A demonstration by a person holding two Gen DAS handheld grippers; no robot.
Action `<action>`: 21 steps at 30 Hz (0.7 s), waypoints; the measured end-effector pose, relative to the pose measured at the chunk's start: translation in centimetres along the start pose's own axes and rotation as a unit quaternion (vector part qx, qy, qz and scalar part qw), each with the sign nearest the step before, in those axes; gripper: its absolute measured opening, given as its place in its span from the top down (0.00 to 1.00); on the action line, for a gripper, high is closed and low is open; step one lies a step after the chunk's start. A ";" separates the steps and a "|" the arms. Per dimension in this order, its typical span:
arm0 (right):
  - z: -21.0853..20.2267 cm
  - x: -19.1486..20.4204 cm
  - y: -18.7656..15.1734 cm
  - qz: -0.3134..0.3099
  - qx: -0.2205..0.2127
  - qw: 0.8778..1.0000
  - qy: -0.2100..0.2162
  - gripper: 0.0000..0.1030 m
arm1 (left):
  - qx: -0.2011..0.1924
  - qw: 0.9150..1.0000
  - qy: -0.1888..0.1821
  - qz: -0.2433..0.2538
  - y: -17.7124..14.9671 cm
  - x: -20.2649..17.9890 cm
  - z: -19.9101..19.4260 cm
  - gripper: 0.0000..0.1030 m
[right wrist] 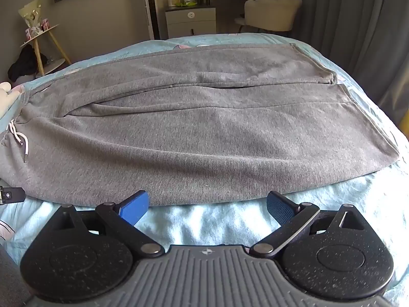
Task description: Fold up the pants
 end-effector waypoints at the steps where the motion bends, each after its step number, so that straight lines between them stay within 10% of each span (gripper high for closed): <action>1: 0.0 0.0 0.0 0.001 0.000 1.000 0.001 0.04 | 0.000 1.000 0.000 0.000 0.0 0.0 0.0 0.00; 21: 0.1 -0.2 -0.1 0.002 0.001 1.000 0.000 0.04 | 0.006 1.000 0.000 -0.003 -0.4 0.2 0.3 0.00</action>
Point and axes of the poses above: each gripper's, at about its wrist camera, not at the fingertips, and z roughly the way its jaws point, x to its left, y to its top, the point moved 5 cm from there along z, roughly the way its jaws point, and after that the axes turned 5 degrees about y, right-handed, at the moved point
